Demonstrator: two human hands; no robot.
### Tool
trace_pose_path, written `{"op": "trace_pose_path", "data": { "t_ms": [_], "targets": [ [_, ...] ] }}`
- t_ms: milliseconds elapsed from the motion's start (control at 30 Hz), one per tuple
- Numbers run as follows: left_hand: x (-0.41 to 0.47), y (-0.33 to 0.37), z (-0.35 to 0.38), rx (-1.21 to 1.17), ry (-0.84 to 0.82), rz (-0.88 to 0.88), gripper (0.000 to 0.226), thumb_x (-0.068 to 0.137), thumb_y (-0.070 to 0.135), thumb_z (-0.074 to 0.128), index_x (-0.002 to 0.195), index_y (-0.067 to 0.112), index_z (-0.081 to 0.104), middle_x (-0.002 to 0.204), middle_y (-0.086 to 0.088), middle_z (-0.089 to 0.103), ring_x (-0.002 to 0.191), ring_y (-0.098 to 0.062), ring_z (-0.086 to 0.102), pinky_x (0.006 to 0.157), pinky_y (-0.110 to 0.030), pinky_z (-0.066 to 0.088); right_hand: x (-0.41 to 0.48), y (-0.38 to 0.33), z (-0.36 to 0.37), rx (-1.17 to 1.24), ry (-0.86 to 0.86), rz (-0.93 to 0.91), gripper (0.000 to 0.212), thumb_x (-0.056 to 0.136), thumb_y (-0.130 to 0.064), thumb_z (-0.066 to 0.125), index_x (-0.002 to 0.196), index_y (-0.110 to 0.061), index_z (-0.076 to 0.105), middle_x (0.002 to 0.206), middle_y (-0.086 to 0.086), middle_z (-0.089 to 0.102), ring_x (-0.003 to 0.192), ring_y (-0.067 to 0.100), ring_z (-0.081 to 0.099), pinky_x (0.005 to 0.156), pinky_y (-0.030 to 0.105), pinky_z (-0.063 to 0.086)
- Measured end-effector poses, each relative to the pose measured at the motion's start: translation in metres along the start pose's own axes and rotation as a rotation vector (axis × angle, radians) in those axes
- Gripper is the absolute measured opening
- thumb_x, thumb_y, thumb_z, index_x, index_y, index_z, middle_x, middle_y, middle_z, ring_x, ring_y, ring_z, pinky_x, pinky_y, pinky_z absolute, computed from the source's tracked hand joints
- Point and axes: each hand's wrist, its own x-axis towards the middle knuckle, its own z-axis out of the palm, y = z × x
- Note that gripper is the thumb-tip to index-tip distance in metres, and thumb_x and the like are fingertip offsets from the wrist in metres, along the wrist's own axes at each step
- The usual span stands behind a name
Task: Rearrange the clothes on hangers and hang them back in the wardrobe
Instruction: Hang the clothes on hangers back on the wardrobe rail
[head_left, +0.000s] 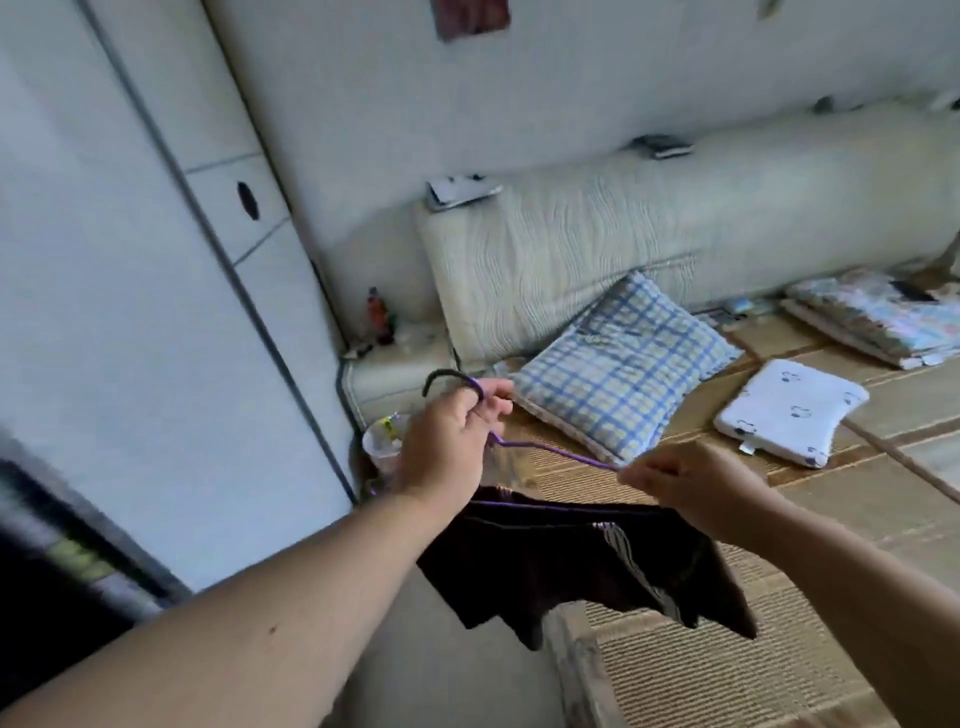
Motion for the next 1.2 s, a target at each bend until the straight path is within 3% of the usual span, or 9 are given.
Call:
{"op": "trace_pose_path", "data": {
  "t_ms": [233,367,533,667,833,933,1000,1100,1200],
  "targets": [
    [-0.059,0.063,-0.191,0.013,0.251,0.054,0.028,0.098,0.017,0.046,0.087,0.037,0.061,0.085,0.009,0.068,0.079,-0.018,0.069,0.071,-0.023,0.052,-0.021,-0.181,0.02,0.03,-0.078,-0.253,0.032,0.083,-0.04,0.065,0.062,-0.017,0.069,0.038,-0.01,0.036,0.039,0.003,0.034,0.045,0.019,0.027],
    [-0.097,0.104,-0.296,0.042,0.416,0.111,0.024,0.1,0.018,0.04,0.092,0.029,0.06,0.085,0.004,0.067,0.072,-0.02,0.066,0.06,-0.012,0.046,-0.053,-0.294,0.029,0.33,-0.315,-0.371,0.023,0.083,-0.028,0.068,0.069,-0.012,0.073,0.043,-0.006,0.03,0.039,0.007,0.026,0.043,0.021,0.02],
    [-0.127,0.154,-0.396,0.073,0.689,0.239,0.026,0.102,0.019,0.035,0.093,0.034,0.055,0.078,0.002,0.064,0.052,-0.013,0.058,0.066,-0.034,0.052,-0.087,-0.411,0.041,0.461,-0.424,-0.625,0.077,0.034,-0.072,0.076,0.079,-0.01,0.073,0.051,0.005,0.034,0.046,0.014,0.026,0.044,0.024,0.017],
    [-0.14,0.187,-0.465,0.164,0.918,0.324,0.021,0.102,0.018,0.034,0.101,0.026,0.053,0.076,0.001,0.061,0.046,-0.009,0.051,0.05,-0.023,0.047,-0.108,-0.491,0.049,0.555,-0.553,-0.727,0.018,0.079,-0.027,0.067,0.077,-0.011,0.074,0.052,0.008,0.028,0.045,0.014,0.023,0.045,0.023,0.014],
    [-0.148,0.208,-0.551,0.253,1.044,0.3,0.021,0.102,0.015,0.032,0.103,0.021,0.052,0.075,-0.002,0.061,0.044,-0.008,0.049,0.047,-0.024,0.045,-0.118,-0.576,0.066,0.702,-0.802,-0.768,0.021,0.08,-0.015,0.056,0.082,0.0,0.071,0.051,0.0,0.019,0.046,0.011,0.015,0.038,0.018,0.014],
    [-0.143,0.214,-0.596,0.24,1.09,0.233,0.024,0.1,0.017,0.036,0.116,0.013,0.054,0.079,-0.003,0.059,0.058,-0.015,0.055,0.053,-0.021,0.047,-0.112,-0.624,0.087,0.734,-0.719,-0.841,0.021,0.09,-0.011,0.055,0.08,-0.005,0.073,0.049,-0.001,0.025,0.045,0.012,0.018,0.041,0.023,0.015],
    [-0.135,0.217,-0.624,0.451,1.127,0.128,0.039,0.092,0.027,0.046,0.128,0.013,0.05,0.103,-0.006,0.064,0.088,-0.026,0.063,0.08,-0.028,0.049,-0.106,-0.656,0.099,0.729,-0.639,-0.929,0.023,0.091,-0.009,0.055,0.076,-0.005,0.072,0.04,-0.008,0.035,0.036,0.007,0.029,0.04,0.021,0.021],
    [-0.119,0.218,-0.656,0.734,1.147,-0.061,0.066,0.089,0.028,0.056,0.147,0.018,0.026,0.139,-0.003,0.049,0.125,-0.022,0.048,0.102,-0.03,0.039,-0.093,-0.703,0.11,0.736,-0.541,-1.047,0.02,0.091,-0.01,0.055,0.079,-0.006,0.07,0.034,-0.013,0.046,0.034,-0.003,0.044,0.04,0.01,0.031],
    [-0.104,0.219,-0.681,0.852,1.176,-0.167,0.082,0.089,0.04,0.054,0.152,0.019,0.007,0.156,-0.004,0.024,0.14,-0.023,0.028,0.112,-0.033,0.027,-0.082,-0.747,0.116,0.775,-0.484,-1.12,0.028,0.093,-0.014,0.047,0.088,-0.007,0.073,0.074,-0.01,0.069,0.08,-0.003,0.061,0.07,0.012,0.042]
  ]
}}
